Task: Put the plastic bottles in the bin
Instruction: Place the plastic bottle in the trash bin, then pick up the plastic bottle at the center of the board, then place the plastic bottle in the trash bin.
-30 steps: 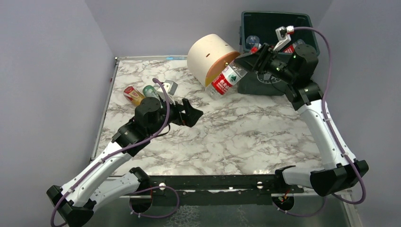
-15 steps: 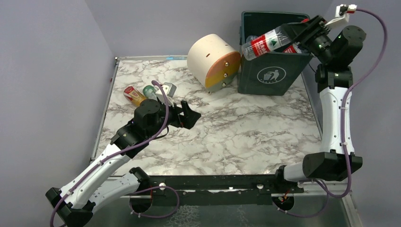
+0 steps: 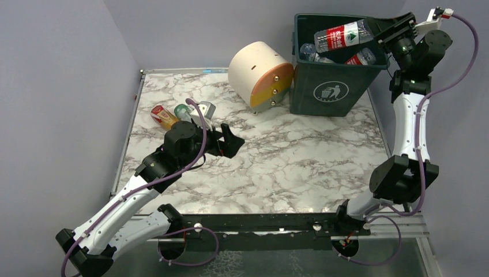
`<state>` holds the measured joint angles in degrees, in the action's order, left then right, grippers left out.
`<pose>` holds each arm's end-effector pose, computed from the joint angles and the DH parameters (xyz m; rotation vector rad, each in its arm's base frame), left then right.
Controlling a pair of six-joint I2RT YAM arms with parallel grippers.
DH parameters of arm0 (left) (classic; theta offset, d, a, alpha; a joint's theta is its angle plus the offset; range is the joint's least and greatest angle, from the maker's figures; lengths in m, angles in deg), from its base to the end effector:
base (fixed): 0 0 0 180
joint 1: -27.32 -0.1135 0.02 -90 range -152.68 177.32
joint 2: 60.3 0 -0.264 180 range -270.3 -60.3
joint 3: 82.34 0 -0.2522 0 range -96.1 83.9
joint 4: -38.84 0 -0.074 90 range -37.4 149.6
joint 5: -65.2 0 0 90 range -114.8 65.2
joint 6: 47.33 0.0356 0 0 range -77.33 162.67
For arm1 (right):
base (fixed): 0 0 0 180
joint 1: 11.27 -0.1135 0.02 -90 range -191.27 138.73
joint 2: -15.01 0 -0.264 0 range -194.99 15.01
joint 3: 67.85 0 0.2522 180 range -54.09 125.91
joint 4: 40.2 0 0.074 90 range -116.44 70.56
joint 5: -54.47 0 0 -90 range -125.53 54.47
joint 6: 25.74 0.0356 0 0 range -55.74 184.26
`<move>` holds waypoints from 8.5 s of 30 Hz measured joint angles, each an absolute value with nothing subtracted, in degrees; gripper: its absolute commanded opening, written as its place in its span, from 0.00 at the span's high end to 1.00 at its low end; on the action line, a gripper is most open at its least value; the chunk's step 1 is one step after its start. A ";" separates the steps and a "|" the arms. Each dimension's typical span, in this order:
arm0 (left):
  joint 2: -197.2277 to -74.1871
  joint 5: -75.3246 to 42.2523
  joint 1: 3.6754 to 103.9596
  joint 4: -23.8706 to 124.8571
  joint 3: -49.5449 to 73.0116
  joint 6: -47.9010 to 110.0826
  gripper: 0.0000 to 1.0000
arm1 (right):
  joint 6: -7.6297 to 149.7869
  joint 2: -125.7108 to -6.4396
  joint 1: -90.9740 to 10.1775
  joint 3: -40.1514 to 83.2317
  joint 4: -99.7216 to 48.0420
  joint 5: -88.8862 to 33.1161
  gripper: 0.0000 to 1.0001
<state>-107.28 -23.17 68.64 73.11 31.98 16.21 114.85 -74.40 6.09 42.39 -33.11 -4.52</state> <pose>0.1378 -0.1225 0.3580 0.2702 1.9105 -0.8398 0.3438 -0.0883 0.4920 0.3551 1.3720 0.8419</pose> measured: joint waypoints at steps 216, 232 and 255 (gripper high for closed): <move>-127.22 -15.50 72.42 72.48 32.29 8.96 0.44 | 100.16 -48.22 -26.87 -2.39 -18.73 13.18 0.07; -131.48 -24.37 83.22 67.62 29.73 13.24 0.45 | 97.61 -56.41 -26.89 -0.93 -13.48 12.90 0.06; -134.91 -40.37 92.40 68.10 27.19 19.45 0.45 | 95.79 -56.83 -28.96 -4.42 -11.82 14.28 0.08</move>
